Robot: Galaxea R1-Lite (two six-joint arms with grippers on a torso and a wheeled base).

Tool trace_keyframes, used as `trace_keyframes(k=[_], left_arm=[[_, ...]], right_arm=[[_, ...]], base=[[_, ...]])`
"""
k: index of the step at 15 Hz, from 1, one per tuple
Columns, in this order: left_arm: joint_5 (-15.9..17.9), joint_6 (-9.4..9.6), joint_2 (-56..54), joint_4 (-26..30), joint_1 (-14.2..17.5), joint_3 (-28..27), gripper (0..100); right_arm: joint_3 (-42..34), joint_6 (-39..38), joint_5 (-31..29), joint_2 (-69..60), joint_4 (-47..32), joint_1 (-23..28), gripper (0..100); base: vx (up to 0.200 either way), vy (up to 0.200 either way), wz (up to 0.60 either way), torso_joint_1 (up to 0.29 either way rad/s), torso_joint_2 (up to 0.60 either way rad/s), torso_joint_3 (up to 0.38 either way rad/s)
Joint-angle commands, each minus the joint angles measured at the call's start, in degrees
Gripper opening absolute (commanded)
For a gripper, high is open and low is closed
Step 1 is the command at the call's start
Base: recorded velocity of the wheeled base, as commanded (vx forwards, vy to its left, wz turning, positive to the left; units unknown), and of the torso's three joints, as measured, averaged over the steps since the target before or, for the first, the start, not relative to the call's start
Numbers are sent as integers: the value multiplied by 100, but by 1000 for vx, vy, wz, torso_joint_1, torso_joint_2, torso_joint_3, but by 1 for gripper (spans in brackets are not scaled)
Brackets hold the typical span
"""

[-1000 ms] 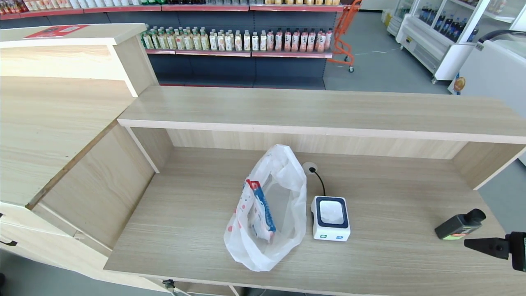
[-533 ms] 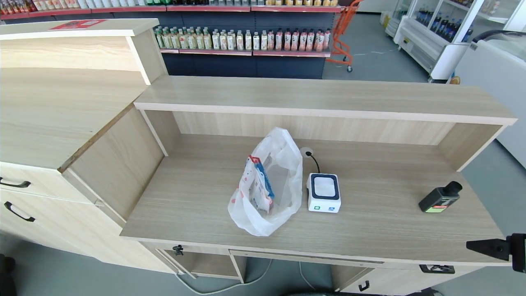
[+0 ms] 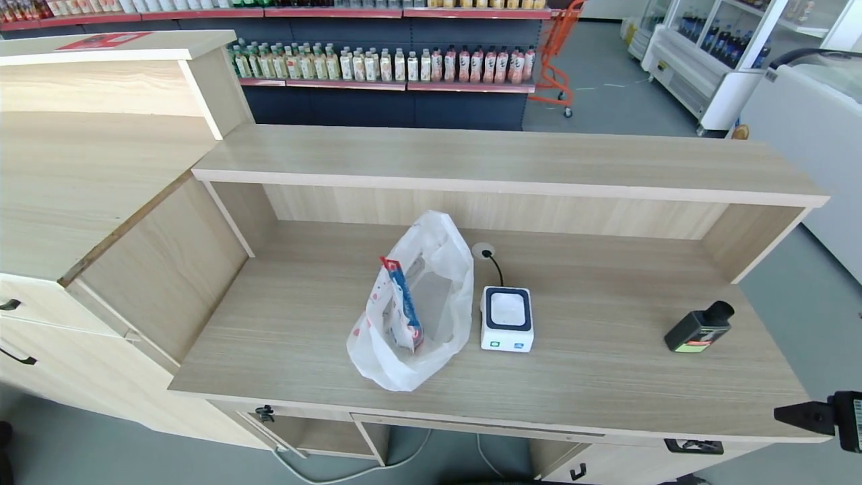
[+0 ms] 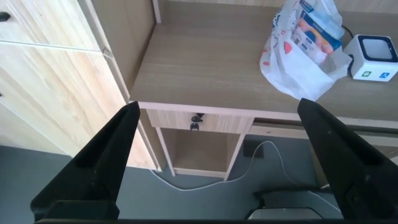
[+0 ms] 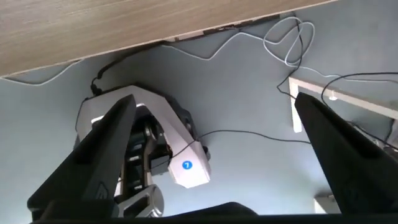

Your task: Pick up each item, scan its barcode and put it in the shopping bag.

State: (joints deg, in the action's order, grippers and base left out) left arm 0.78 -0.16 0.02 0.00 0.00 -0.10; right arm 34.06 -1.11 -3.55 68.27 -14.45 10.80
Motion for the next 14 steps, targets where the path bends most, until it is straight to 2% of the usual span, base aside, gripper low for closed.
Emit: trace_keyframes(k=[1, 4, 7, 14], left_arm=[[1, -2, -2, 0, 0, 1, 100], [1, -2, -2, 0, 0, 1, 100], [1, -2, -2, -9, 0, 1, 100], [10, -2, -2, -9, 0, 1, 100]], right_arm=[[22, 181, -58, 275, 21, 19, 100], [-5, 533, -190, 363, 30, 10, 100], [-13, 972, -761, 495, 30, 19, 100], [83, 1482, -832, 1013, 214, -61, 100]], base=[[0, -200, 0, -2, 2, -2], [0, -200, 0, 1, 4, 2], [0, -200, 0, 2, 2, 1], [0, -200, 0, 2, 1, 2]])
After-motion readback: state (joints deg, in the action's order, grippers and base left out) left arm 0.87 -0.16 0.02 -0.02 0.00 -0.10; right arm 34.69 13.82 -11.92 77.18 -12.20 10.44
